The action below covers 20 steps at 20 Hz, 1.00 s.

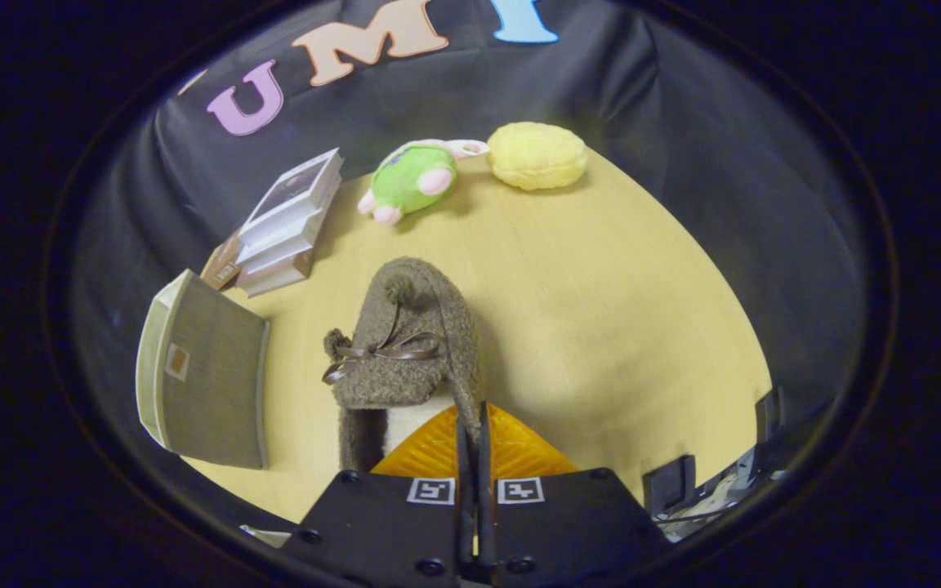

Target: Open the storage box then place both shoes into the box .Put the left shoe in first, then the right shoe, with the right side of both shoes facing outward in a uniform manner.

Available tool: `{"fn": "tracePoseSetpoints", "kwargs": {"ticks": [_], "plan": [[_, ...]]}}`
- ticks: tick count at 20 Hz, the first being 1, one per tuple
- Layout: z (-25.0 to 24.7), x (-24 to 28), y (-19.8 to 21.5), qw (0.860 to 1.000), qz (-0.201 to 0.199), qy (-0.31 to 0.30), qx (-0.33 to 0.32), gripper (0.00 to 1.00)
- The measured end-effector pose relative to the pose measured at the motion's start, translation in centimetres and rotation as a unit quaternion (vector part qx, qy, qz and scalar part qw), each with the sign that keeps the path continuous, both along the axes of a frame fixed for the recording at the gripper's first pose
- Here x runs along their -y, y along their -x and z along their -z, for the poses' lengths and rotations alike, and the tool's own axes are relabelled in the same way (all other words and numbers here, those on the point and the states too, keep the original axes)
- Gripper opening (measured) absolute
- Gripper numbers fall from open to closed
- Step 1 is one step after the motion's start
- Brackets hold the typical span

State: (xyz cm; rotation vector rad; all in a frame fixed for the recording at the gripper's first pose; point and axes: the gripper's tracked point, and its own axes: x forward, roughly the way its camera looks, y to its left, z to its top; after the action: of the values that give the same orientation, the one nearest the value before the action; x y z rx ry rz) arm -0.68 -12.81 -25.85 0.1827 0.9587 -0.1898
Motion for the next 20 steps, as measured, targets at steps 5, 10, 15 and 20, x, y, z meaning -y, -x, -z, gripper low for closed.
{"fn": "tracePoseSetpoints", "kwargs": {"ticks": [5,10,15,20], "plan": [[-2.8,-4.6,-0.9,1.0,0.011,-0.016,0.023,0.05],[-6.6,-10.0,-2.1,0.998,0.008,-0.048,0.047,0.05],[-8.0,-16.6,-3.8,0.995,-0.011,-0.08,0.064,0.05],[-9.4,-22.8,-3.6,0.991,-0.039,-0.106,0.074,0.05]]}}
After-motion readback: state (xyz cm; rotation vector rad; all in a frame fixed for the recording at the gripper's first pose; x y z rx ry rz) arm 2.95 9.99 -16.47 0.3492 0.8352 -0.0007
